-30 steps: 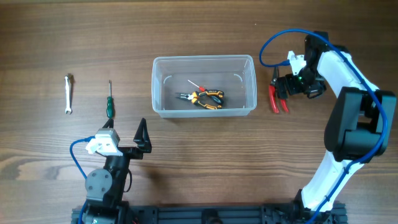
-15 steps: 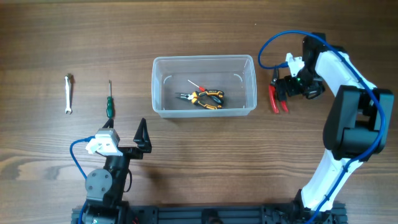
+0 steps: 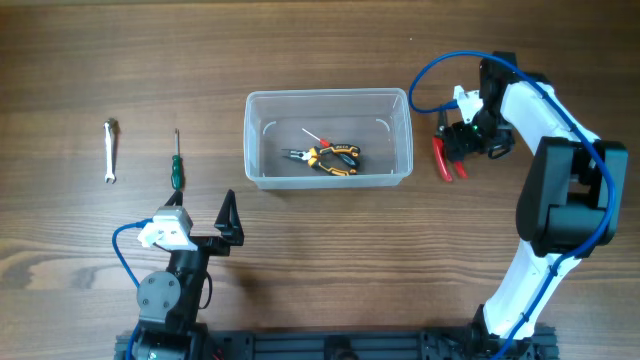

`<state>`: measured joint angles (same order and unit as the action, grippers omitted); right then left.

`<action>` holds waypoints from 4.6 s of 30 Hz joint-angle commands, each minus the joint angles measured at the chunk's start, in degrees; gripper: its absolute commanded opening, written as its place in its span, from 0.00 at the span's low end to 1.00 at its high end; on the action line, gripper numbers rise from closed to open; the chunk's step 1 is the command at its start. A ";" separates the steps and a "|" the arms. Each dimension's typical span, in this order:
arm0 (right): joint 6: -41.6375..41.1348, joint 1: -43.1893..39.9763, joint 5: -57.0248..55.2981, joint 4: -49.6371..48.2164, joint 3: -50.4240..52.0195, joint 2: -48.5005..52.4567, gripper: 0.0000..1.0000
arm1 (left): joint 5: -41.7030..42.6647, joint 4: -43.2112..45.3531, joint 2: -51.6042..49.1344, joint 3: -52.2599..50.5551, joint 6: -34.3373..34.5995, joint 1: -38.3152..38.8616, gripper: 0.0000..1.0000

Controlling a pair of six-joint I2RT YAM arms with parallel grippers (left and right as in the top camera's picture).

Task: Pack container
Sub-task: 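Lower the right gripper and close it on the shears' red handles, then lift the shears and carry them over the clear container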

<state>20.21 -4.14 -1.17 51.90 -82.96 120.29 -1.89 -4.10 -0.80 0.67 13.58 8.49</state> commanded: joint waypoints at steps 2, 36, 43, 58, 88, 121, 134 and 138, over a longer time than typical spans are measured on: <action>0.15 0.44 1.60 -0.11 0.15 3.06 0.45 | -0.57 0.15 0.42 -0.35 -1.18 -0.42 1.00; 3.76 0.50 3.76 -2.97 0.04 3.04 0.27 | -0.57 0.15 0.42 -0.35 -1.18 -0.42 1.00; 2.05 0.50 4.17 -1.53 0.04 3.04 0.14 | -0.57 0.15 0.42 -0.35 -1.20 -0.42 1.00; -1.07 0.50 4.22 -0.83 -0.76 3.04 0.14 | -0.57 0.15 0.42 -0.35 -1.18 -0.42 1.00; 7.06 14.60 10.19 18.99 -35.91 -6.45 0.04 | -0.57 0.15 0.42 -0.35 -1.18 -0.42 1.00; 17.14 32.63 14.14 16.06 -31.67 0.70 0.06 | -0.57 0.15 0.42 -0.35 -1.18 -0.42 1.00; 15.54 32.63 14.80 14.99 -31.67 7.78 0.05 | -0.57 0.17 0.42 -0.35 -1.18 -0.42 1.00; 15.56 32.63 14.82 14.91 -31.67 8.66 0.06 | -0.57 0.15 0.42 -0.35 -1.18 -0.42 1.00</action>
<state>36.84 28.51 11.60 67.20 -114.76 128.03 -1.89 -4.10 -0.80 0.67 13.58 8.49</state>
